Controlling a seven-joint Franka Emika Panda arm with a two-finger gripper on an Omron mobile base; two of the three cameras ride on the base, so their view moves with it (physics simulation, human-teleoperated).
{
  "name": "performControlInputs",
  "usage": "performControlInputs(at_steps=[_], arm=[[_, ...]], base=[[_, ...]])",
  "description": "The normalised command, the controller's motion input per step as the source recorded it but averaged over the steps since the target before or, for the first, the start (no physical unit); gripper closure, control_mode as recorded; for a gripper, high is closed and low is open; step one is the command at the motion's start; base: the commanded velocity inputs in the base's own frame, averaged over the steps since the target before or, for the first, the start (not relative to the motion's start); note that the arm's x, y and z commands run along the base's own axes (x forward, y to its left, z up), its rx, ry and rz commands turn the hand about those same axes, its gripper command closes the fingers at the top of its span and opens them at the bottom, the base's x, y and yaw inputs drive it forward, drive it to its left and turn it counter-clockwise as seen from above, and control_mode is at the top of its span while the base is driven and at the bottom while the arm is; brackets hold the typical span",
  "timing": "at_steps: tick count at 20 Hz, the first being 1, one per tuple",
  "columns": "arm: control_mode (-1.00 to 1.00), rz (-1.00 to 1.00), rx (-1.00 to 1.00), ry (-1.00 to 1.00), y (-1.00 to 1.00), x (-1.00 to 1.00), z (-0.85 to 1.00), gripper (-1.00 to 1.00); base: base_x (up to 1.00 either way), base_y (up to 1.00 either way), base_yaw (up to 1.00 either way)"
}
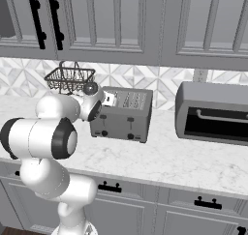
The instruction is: Start the toaster. Once the lever pops up, take the bread to the plate on the dining counter.
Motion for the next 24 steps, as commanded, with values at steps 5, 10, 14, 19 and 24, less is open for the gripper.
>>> performControlInputs(at_steps=[5, 10, 14, 19, 24], arm=[[-1.0, 0.0, 0.0, 0.0, 0.0, 0.0, 0.0, -1.0], [-1.0, 0.0, 0.0, 0.0, 0.0, 0.0, 0.0, -1.0], [-1.0, 0.0, 0.0, 0.0, 0.0, 0.0, 0.0, -1.0], [-1.0, 0.0, 0.0, 0.02, 0.1, 0.05, 0.0, -1.0], [-1.0, 0.0, 0.0, 0.0, 0.08, 0.07, 0.0, -1.0]], base=[[0.0, 0.0, 0.0], [0.0, 0.0, 0.0], [0.0, 0.0, 0.0], [0.0, 0.0, 0.0], [0.0, 0.0, 0.0]])
